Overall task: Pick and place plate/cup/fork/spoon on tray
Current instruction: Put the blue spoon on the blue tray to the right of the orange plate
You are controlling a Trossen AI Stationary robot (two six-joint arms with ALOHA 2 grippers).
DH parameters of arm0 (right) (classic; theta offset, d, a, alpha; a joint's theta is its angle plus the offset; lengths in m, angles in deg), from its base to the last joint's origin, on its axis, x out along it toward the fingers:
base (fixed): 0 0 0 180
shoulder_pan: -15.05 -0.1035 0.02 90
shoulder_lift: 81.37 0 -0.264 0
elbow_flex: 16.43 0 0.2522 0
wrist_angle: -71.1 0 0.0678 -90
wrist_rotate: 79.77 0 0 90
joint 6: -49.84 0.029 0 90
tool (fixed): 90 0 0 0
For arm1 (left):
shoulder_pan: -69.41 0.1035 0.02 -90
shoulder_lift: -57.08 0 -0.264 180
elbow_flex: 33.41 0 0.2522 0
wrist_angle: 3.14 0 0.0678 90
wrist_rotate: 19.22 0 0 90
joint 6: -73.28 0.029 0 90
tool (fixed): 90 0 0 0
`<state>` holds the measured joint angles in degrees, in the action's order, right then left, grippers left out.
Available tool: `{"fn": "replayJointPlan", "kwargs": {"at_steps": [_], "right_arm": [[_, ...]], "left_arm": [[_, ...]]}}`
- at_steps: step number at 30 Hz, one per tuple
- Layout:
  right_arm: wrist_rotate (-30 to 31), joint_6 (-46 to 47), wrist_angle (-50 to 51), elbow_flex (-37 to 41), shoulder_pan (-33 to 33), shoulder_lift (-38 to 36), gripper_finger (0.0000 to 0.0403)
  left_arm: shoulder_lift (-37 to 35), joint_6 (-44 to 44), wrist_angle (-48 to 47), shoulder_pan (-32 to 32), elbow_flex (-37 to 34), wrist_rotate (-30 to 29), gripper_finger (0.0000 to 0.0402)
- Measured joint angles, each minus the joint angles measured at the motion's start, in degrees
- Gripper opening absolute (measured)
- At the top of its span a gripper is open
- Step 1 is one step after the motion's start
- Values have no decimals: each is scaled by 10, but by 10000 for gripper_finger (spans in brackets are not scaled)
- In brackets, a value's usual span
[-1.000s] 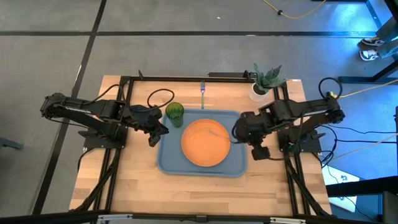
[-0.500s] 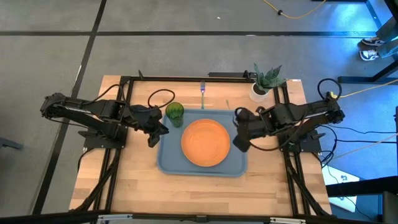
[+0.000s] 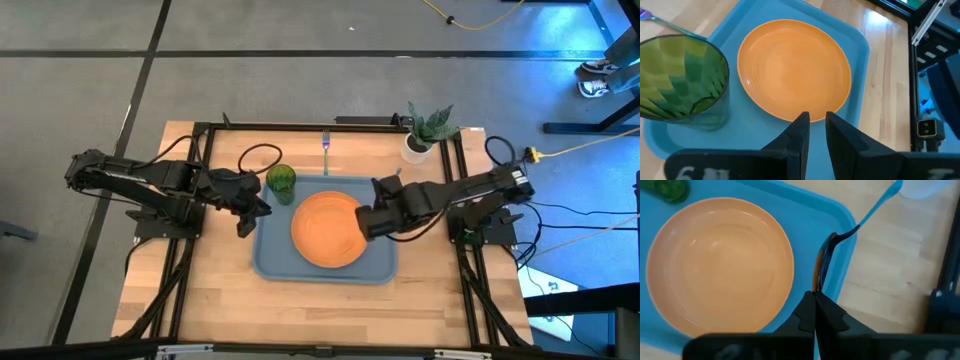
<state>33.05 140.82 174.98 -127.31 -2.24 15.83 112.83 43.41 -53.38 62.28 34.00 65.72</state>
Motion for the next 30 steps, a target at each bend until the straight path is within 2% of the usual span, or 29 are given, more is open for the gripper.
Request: {"fn": "replayJointPlan", "kwargs": {"at_steps": [5, 12, 17, 25, 30], "right_arm": [[-2, 64, -1, 0, -1, 19, 0], [-27, 102, -1, 0, 0, 48, 0], [-38, 185, 0, -1, -7, 60, 0], [-48, 317, -2, 2, -18, 94, 0], [-49, 368, -3, 5, -18, 124, 0]], "left_arm": [[0, 42, 0, 0, 0, 2, 55], [0, 136, -1, 13, 0, 1, 55], [0, 212, -5, 52, 0, 9, 55], [0, 386, -4, 124, 0, 62, 55], [0, 430, 2, 168, 0, 60, 55]]}}
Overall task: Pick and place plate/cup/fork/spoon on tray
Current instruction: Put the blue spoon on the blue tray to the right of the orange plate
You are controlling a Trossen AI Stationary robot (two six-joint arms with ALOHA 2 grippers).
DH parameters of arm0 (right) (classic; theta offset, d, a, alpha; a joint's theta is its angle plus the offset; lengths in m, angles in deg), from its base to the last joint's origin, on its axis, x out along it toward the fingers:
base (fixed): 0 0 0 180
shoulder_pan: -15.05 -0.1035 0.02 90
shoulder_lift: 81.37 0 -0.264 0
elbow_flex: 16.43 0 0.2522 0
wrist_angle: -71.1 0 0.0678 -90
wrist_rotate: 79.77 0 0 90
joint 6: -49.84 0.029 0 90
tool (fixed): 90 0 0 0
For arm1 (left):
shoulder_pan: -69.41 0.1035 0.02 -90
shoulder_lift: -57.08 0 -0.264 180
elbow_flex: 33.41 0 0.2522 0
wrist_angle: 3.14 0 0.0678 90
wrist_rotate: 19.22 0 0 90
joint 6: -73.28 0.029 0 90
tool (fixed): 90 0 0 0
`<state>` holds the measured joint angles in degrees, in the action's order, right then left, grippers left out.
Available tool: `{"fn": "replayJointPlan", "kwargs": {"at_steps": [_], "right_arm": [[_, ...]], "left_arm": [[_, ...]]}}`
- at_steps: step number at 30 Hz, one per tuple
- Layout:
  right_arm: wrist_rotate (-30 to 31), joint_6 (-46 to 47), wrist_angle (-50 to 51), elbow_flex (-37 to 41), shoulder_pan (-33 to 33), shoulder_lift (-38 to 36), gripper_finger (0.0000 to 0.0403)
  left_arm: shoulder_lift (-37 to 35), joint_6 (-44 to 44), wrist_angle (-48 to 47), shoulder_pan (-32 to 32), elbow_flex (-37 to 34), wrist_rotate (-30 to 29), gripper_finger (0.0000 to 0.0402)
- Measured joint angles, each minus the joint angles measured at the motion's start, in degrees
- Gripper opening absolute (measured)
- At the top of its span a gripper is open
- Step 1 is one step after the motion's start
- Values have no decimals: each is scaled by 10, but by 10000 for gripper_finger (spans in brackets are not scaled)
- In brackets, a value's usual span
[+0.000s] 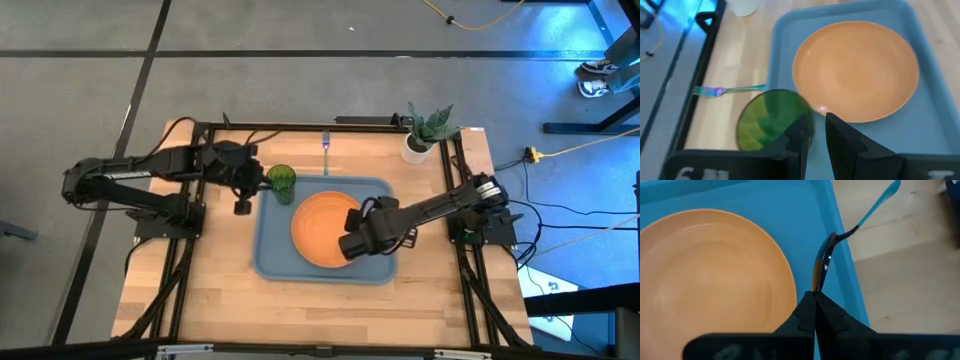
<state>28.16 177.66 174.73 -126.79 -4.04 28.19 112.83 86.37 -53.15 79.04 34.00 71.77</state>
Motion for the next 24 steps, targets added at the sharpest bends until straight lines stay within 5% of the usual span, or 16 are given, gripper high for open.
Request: {"fn": "replayJointPlan", "kwargs": {"at_steps": [15, 24], "right_arm": [[-26, -11, -3, 0, 31, 18, 0], [0, -352, -21, -43, 35, 18, 0]], "left_arm": [[0, 70, -6, 48, 0, 4, 55], [0, 57, -6, 48, 0, 4, 55]]}}
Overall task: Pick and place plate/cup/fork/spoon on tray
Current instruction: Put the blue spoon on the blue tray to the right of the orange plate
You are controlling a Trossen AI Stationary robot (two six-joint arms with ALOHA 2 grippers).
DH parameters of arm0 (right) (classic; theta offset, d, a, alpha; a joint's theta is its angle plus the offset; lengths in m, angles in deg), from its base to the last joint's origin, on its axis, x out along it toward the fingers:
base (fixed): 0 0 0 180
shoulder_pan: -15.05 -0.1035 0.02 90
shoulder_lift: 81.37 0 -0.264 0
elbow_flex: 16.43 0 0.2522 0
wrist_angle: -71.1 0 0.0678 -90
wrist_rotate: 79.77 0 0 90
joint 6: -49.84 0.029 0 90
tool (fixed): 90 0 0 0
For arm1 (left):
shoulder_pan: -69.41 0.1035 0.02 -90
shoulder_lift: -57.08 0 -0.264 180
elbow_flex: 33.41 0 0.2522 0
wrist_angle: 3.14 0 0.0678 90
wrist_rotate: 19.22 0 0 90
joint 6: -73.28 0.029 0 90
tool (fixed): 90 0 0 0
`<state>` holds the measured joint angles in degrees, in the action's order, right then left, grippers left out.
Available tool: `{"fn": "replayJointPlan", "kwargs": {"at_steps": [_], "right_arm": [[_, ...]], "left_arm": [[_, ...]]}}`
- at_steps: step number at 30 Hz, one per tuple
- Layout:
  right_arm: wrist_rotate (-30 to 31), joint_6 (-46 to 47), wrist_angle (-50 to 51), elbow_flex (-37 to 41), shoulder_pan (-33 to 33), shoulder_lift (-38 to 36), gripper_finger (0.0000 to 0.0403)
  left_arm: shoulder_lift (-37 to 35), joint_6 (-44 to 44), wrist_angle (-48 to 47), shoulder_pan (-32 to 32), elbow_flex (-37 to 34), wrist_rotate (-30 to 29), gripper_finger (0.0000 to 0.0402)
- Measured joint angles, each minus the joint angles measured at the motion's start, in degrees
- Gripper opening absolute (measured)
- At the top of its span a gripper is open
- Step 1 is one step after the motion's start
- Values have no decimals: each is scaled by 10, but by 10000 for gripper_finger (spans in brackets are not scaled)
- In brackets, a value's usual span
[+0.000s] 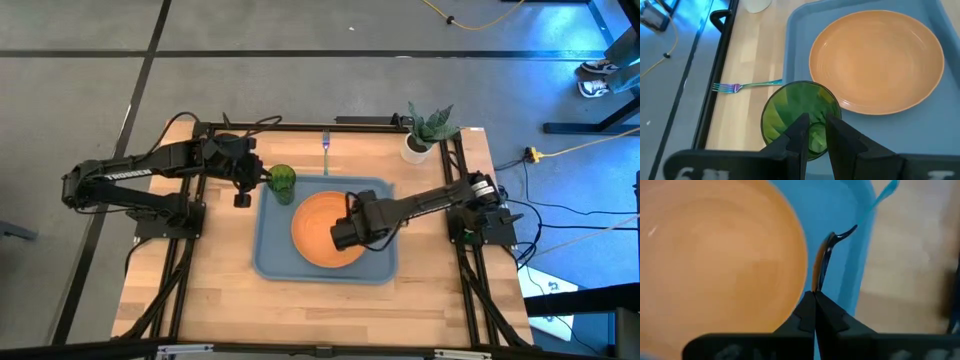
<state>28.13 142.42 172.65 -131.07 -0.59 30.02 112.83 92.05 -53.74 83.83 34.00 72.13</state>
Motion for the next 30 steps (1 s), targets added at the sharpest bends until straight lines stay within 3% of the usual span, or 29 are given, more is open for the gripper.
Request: {"fn": "replayJointPlan", "kwargs": {"at_steps": [8, 18, 22, 30], "right_arm": [[-42, -334, 24, -54, -7, 0, 0], [-51, -737, 22, -96, -42, 0, 0], [-42, -808, 22, -110, -54, 0, 0], [-7, -828, 22, -127, -62, 0, 0]], "left_arm": [[0, -61, 0, 0, 0, -8, 55], [0, -141, 0, -1, 0, -3, 55], [0, -170, 0, -1, 0, -3, 55], [5, -229, 6, -23, 0, 3, 55]]}}
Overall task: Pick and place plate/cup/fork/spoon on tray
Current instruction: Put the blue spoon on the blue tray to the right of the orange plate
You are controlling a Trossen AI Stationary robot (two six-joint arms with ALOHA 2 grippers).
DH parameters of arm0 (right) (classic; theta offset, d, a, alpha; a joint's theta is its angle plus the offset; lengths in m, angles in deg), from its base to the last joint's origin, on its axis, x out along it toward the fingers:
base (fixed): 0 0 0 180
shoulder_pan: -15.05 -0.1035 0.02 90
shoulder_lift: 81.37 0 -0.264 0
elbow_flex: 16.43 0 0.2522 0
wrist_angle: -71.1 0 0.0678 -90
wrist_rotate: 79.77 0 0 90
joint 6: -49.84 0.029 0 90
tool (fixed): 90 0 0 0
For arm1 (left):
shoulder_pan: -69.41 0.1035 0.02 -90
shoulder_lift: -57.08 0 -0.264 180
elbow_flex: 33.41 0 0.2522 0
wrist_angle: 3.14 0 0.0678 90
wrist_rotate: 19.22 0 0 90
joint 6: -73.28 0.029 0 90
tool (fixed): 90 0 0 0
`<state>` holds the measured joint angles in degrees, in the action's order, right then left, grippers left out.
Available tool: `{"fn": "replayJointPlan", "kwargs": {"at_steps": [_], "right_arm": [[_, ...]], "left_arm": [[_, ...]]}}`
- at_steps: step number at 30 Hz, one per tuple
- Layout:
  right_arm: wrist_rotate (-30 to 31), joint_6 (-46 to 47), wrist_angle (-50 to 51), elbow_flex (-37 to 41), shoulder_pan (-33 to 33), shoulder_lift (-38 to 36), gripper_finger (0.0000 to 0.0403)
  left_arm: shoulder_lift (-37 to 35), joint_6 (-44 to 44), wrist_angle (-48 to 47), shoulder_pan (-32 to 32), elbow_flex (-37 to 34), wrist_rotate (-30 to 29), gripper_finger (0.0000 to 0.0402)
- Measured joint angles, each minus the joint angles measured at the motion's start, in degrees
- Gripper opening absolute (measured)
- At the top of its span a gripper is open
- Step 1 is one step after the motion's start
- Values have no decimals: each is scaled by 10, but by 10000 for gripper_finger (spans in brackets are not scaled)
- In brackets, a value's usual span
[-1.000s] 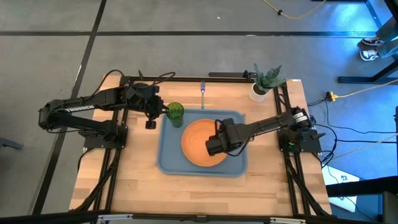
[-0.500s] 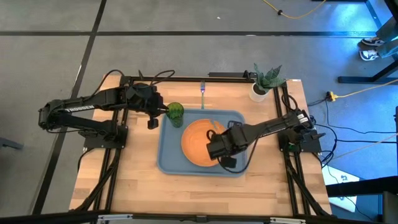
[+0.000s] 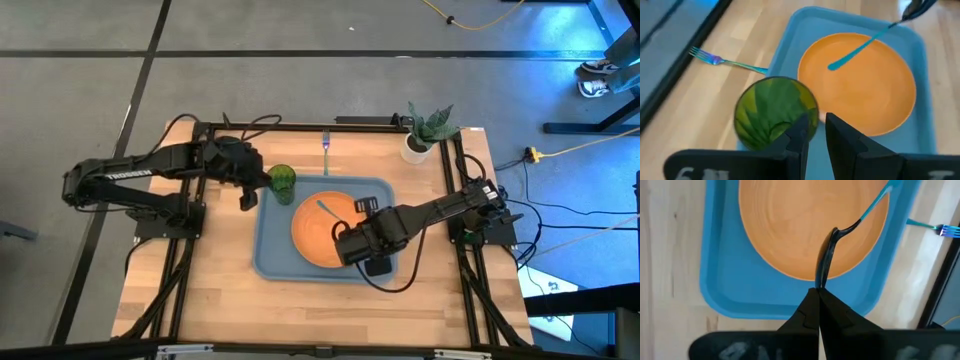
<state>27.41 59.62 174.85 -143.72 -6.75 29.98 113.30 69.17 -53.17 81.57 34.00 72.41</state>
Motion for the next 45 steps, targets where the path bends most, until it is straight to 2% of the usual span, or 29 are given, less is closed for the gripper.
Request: {"fn": "replayJointPlan", "kwargs": {"at_steps": [3, 7, 13, 17, 22, 26, 31, 37, 45], "right_arm": [[2, 0, 0, 0, 0, 0, 0], [12, 1, 0, 0, 0, 0, 0], [13, -46, -3, 0, 0, -3, 0], [19, -97, -7, 0, 0, -4, 0], [47, -131, -14, 0, 0, -4, 0], [58, -157, -33, 0, 0, -4, 0], [59, -163, -47, 0, 0, -4, 0], [64, -163, -49, 0, 0, -5, 0], [64, -164, -52, 0, -2, -5, 0]], "left_arm": [[11, -31, 4, -17, 0, 20, 55], [13, -24, 5, -37, 0, 28, 55], [13, 67, 12, -70, 0, 28, 55], [16, 127, 52, -103, 0, 28, 55], [32, 137, 117, -132, 1, 21, 55], [69, 143, 144, -154, 0, -21, 55], [125, 202, 183, -184, 1, -69, 55], [180, 266, 222, -228, 0, -146, 55], [243, 295, 275, -268, 0, -265, 55]]}}
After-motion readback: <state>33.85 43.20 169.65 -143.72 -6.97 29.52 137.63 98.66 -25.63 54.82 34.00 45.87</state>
